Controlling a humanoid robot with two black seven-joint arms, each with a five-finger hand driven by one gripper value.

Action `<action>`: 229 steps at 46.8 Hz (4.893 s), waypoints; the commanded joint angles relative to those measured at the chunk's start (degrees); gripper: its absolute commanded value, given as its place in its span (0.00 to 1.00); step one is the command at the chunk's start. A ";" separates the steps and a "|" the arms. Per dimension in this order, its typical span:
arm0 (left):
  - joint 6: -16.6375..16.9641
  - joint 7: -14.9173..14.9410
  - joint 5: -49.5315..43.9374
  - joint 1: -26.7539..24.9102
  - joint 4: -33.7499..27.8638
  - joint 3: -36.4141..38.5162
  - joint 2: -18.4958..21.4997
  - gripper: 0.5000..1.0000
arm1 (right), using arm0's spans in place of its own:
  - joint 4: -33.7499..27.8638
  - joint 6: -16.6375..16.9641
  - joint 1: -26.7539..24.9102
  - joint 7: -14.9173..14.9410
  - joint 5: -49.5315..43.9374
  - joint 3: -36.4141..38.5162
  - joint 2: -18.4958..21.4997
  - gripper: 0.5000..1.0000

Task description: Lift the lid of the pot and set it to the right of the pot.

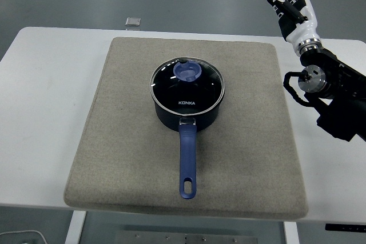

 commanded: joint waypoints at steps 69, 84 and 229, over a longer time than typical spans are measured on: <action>0.00 0.00 0.00 0.01 -0.12 0.06 0.00 1.00 | -0.17 -0.78 -0.05 0.43 0.00 -0.09 -1.49 0.81; 0.00 0.00 0.00 0.01 -0.12 -0.02 0.00 1.00 | -0.17 -0.86 -0.32 0.43 0.00 -0.09 -1.31 0.81; 0.00 0.00 0.00 0.01 -0.12 -0.02 0.00 1.00 | 34.81 21.90 25.35 6.69 -82.61 -2.11 -17.66 0.80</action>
